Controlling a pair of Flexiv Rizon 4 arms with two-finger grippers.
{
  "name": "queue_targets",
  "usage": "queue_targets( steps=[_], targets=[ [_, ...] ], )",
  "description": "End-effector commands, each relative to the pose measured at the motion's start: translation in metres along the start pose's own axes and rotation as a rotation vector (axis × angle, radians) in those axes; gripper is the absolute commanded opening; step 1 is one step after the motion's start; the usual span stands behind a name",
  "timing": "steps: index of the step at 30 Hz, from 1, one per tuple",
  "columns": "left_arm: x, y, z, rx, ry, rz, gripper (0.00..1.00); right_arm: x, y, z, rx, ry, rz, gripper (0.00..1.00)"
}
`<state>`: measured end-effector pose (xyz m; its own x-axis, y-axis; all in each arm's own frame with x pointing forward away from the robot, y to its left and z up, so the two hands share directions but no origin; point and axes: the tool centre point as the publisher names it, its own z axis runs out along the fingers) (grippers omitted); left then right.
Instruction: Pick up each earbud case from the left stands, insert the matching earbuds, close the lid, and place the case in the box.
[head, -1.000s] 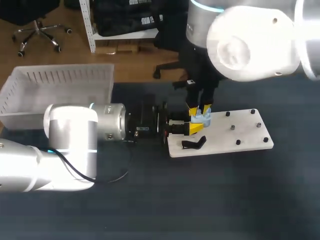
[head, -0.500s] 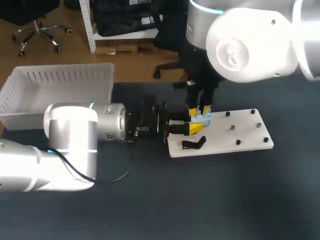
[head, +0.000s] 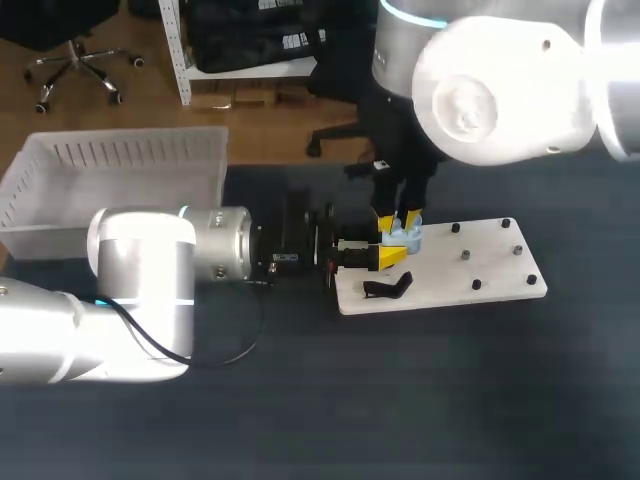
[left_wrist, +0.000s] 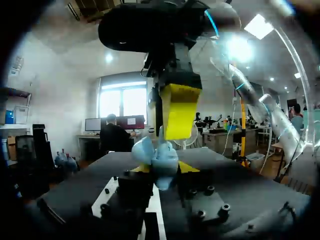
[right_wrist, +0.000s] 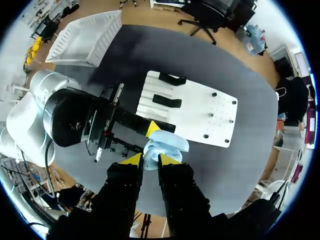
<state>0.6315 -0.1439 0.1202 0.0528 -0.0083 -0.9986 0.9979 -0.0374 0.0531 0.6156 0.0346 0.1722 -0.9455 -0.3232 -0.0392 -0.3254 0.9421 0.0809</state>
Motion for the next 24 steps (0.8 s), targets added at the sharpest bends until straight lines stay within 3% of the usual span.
queue_targets(
  steps=[1,24],
  targets=[
    [0.0005,0.0005,0.0003,0.000,-0.001,0.000,0.00,-0.0008,0.0001,0.0011,0.001,-0.001,0.000,0.00],
    [0.0005,0.0005,0.0003,0.000,-0.001,0.000,0.00,-0.0012,-0.0001,0.0089,0.005,0.012,-0.002,0.00]
  ],
)
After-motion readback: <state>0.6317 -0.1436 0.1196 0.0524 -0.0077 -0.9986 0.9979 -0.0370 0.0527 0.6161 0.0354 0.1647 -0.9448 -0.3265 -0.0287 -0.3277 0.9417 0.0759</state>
